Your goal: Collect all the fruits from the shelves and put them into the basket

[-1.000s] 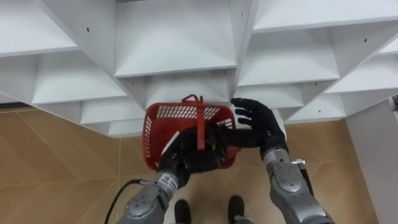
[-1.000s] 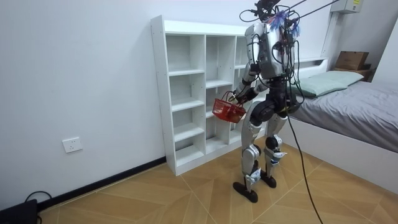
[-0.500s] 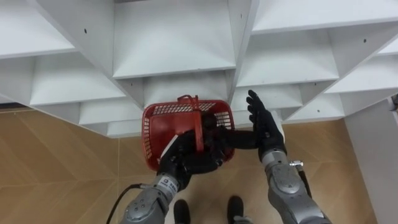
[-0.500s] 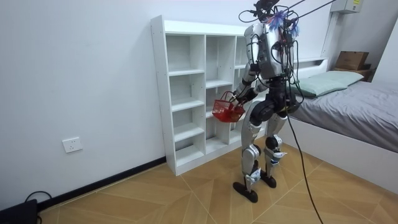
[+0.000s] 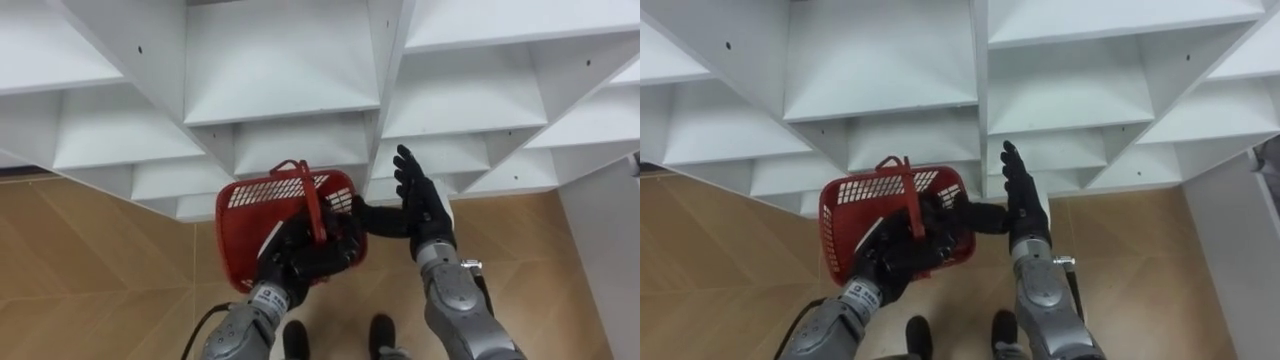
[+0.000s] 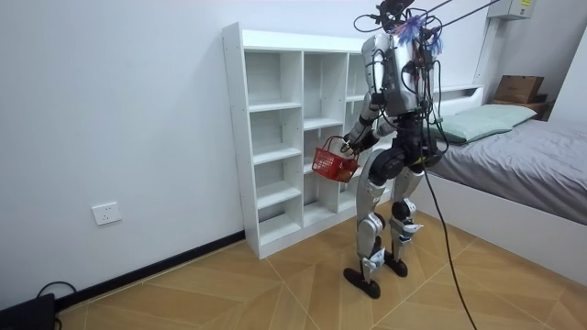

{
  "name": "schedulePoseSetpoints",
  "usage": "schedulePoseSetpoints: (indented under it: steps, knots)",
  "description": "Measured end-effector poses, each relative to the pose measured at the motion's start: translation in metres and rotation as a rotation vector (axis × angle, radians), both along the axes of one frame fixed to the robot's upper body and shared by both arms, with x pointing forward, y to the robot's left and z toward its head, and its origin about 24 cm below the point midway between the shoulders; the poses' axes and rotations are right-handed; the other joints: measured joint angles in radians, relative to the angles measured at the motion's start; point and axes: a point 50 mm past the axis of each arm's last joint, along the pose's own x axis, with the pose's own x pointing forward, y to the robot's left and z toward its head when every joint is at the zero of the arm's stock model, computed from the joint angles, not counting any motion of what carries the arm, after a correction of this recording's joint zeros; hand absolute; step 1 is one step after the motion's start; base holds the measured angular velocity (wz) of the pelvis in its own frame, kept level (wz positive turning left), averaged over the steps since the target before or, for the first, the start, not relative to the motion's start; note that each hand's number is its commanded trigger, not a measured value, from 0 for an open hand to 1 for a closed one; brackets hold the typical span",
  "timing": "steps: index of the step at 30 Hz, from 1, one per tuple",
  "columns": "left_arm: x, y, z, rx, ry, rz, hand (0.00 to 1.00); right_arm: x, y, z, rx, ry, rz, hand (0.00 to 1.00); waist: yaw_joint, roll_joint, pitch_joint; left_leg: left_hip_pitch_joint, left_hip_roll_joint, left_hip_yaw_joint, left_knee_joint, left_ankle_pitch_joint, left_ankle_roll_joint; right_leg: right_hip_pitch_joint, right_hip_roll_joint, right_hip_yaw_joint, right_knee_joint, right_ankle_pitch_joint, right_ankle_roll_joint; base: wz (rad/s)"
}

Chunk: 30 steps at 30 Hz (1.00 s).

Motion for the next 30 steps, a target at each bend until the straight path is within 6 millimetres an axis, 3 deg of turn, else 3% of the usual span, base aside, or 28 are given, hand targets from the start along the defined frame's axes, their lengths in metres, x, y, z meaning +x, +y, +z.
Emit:
schedulePoseSetpoints:
  steps: [9,15,21,30]
  knots:
    - [0.0,0.004,-0.005,0.039,0.011,-0.004,1.0,-0.001,-0.001,-0.003,0.008,0.015,0.021,0.0,0.003,0.0,-0.0003,0.002,0.0,0.007,-0.003,0.0,0.0,0.0,0.002,0.005,-0.003,0.0,0.0,-0.01]
    - [-0.007,0.016,-0.019,0.184,0.031,-0.045,1.0,-0.007,0.0,-0.01,0.001,0.046,0.035,0.0,0.007,0.002,-0.0012,0.005,-0.001,0.006,-0.003,0.0,0.0,0.002,0.007,0.008,-0.002,0.0,0.0,0.0]
    - [-0.015,0.029,-0.035,0.339,0.077,-0.077,1.0,-0.02,-0.019,-0.024,-0.065,0.104,0.034,0.0,0.01,0.004,-0.0025,0.043,-0.001,0.006,-0.012,0.0,0.0,0.043,0.007,0.004,-0.013,0.0,0.0,0.01]
    - [-0.037,0.071,-0.056,0.493,0.185,-0.032,1.0,-0.04,-0.05,-0.039,-0.113,0.178,-0.053,0.0,-0.012,0.005,-0.0068,0.099,-0.003,-0.016,-0.024,-0.001,-0.001,0.114,0.007,-0.016,-0.038,0.0,0.002,0.07]
